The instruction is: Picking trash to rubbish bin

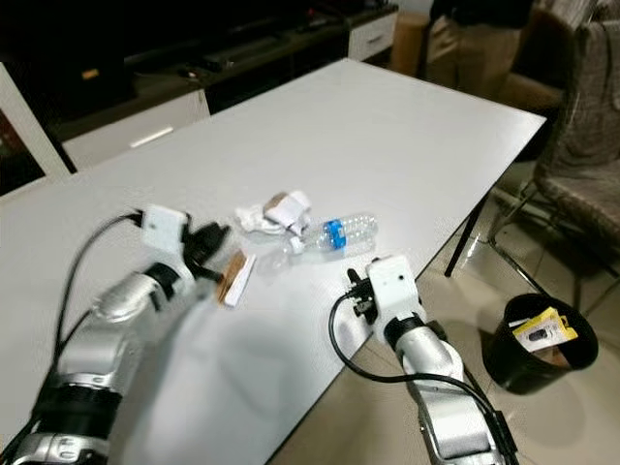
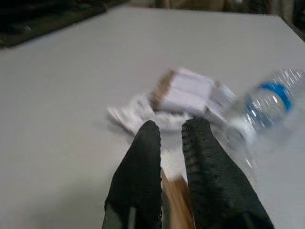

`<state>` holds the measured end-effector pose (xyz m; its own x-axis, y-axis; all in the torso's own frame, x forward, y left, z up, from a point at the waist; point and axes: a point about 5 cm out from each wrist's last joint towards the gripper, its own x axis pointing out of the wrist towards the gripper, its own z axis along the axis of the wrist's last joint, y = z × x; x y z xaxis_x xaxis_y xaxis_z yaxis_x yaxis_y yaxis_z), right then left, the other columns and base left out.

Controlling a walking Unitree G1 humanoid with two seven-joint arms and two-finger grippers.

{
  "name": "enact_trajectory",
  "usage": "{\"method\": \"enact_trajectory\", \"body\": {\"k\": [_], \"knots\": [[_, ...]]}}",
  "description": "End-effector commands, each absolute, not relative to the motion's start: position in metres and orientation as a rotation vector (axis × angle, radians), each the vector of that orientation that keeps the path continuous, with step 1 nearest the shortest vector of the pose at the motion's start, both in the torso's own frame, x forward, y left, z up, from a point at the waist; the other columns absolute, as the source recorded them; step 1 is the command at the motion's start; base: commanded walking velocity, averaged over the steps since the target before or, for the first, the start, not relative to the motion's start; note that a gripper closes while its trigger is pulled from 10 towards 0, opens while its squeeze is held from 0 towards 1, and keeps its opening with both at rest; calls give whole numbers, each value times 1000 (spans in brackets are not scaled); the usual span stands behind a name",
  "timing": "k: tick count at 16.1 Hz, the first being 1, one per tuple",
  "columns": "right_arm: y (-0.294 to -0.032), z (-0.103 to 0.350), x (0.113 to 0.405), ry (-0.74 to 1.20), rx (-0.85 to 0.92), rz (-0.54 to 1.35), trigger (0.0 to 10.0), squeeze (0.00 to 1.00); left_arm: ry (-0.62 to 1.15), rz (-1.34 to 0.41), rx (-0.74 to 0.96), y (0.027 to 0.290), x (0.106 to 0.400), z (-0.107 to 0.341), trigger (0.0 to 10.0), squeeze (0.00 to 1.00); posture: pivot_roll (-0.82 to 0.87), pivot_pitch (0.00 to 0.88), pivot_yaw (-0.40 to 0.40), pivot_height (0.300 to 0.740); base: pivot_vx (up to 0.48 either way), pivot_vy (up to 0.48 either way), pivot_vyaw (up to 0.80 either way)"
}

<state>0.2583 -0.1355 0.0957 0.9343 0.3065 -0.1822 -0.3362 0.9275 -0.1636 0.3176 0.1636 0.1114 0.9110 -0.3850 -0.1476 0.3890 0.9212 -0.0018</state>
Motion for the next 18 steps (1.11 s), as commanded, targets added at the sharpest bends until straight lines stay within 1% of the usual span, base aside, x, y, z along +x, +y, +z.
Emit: {"method": "enact_trajectory", "body": {"k": [1,3,6,9,15,18], "knots": [[-134,98,257,151,-187,353,10000,0,155,-435,37,162,323,115,10000,1000,-68,0,25,740,0,0,0],[-132,98,254,163,-185,392,10000,0,204,-497,46,160,324,112,10000,1000,-69,0,31,740,0,0,0],[-130,96,248,180,-175,438,10000,0,225,-509,55,160,325,105,10000,1000,-80,0,36,740,0,0,0],[-129,93,243,204,-185,465,10000,0,282,-468,-44,160,330,89,10000,1000,-86,0,28,740,0,0,0],[-128,93,240,216,-180,473,10000,0,303,-396,30,168,336,77,10000,1000,-92,0,30,740,0,0,0],[-127,92,238,229,-182,483,10000,0,365,-424,51,167,331,65,10000,1000,-95,0,26,740,0,0,0]]}}
